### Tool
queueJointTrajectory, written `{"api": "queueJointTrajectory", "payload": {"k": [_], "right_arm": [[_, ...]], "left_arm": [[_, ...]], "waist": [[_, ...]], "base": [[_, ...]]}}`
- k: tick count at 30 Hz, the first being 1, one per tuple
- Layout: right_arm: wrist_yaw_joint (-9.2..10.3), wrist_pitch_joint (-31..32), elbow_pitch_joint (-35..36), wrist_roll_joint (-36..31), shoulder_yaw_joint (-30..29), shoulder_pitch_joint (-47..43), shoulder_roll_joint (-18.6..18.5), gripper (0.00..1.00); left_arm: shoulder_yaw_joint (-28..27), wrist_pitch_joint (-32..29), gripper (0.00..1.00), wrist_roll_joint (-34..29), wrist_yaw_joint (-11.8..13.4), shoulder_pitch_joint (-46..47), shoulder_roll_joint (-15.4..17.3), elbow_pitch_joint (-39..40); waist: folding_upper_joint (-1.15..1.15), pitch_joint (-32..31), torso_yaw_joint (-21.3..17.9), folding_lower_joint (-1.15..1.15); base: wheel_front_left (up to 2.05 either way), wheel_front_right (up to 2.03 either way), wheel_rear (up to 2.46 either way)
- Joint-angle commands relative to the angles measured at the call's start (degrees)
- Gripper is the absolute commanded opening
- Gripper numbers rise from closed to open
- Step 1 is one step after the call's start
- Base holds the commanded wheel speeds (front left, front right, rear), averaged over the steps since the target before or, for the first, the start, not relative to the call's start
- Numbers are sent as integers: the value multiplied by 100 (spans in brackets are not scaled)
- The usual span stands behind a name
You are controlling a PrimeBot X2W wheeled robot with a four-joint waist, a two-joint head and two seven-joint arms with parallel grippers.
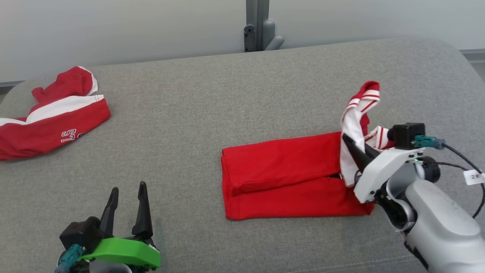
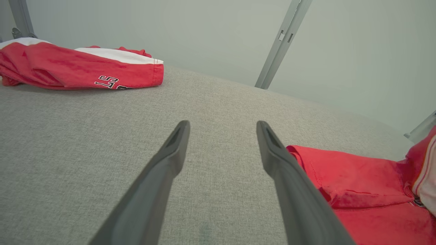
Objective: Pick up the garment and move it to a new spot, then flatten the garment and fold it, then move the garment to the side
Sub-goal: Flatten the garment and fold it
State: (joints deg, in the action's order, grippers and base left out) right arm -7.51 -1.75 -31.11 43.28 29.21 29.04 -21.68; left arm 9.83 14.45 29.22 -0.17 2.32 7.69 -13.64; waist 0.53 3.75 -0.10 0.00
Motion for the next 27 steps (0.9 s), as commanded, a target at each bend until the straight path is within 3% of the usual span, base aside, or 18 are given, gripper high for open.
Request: {"api": "queueJointTrajectory", "payload": {"k": [1, 6, 14, 27], "right_arm": [[5, 39, 151, 40, 31, -102, 148, 0], [4, 58, 311, 13, 146, -174, 743, 0], [4, 33, 91, 68, 388, -120, 1317, 0], [3, -207, -736, 319, 813, 160, 1764, 0]], "left_arm": [[7, 7, 100, 48, 14, -61, 19, 8], [53, 5, 100, 60, -12, 23, 12, 16], [117, 6, 100, 52, -34, 142, -13, -24], [206, 28, 100, 22, -65, 305, -29, -134]], "waist": [[-53, 1, 35, 0], [-53, 43, 157, 0], [-53, 104, 327, 0], [-53, 192, 507, 0]], "base": [[0, 0, 0], [0, 0, 0], [0, 0, 0], [0, 0, 0]]}}
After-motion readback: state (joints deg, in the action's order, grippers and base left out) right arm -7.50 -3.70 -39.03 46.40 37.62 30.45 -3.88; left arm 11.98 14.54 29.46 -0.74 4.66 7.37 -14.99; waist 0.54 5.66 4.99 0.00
